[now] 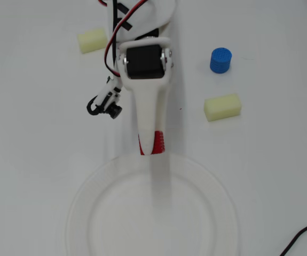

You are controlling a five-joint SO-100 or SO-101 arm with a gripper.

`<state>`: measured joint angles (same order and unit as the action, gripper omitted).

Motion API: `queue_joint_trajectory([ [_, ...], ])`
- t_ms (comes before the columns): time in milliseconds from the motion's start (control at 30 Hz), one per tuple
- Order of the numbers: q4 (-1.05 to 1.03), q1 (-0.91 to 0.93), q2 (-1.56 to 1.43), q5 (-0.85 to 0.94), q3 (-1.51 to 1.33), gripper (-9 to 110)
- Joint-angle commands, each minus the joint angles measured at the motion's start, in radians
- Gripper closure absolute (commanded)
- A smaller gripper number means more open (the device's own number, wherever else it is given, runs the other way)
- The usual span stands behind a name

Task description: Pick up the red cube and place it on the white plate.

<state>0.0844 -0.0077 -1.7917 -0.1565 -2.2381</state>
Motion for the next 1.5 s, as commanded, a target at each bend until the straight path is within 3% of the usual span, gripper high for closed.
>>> queue_joint_trajectory([
  [0, 0.02, -0.028, 0.055, -0.012, 0.083, 102],
  [300, -0.003, -0.044, 0.193, -0.003, 0.147, 99],
  [800, -0.307, -0.035, -0.017, 0.0, 0.144, 72],
  [1467, -0.89, -0.002, -0.95, 0.181, -0.282, 64],
])
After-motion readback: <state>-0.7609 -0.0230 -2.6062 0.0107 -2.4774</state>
